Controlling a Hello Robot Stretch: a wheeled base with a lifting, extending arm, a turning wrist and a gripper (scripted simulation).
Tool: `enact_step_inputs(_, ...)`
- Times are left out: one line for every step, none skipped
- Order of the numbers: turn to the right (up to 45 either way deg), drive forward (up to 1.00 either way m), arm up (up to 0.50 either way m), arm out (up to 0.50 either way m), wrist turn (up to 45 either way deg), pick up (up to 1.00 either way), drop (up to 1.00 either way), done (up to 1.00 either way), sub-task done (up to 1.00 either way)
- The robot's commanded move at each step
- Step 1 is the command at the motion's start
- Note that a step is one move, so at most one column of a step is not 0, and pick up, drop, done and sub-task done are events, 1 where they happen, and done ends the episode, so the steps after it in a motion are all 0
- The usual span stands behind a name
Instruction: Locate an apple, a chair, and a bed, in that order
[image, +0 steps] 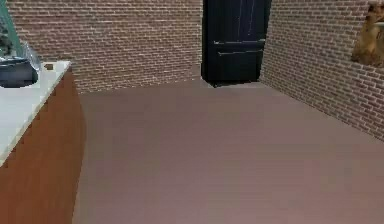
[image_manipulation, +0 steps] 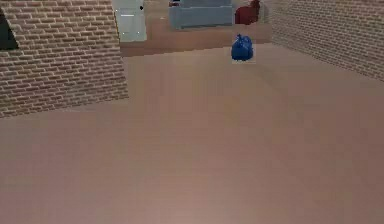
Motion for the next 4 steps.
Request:
enact_step_inputs(45.0,0.0,0.0,0.0,0.0,0.0,0.0,0.0,0.0)
enact_step_inputs(39.0,0.0,0.0,0.0,0.0,0.0,0.0,0.0,0.0)
enact_step_inputs(0.0,1.0,0.0,0.0,0.0,0.0,0.0,0.0,0.0)
enact_step_inputs(0.0,1.0,0.0,0.0,0.0,0.0,0.0,0.0,0.0)
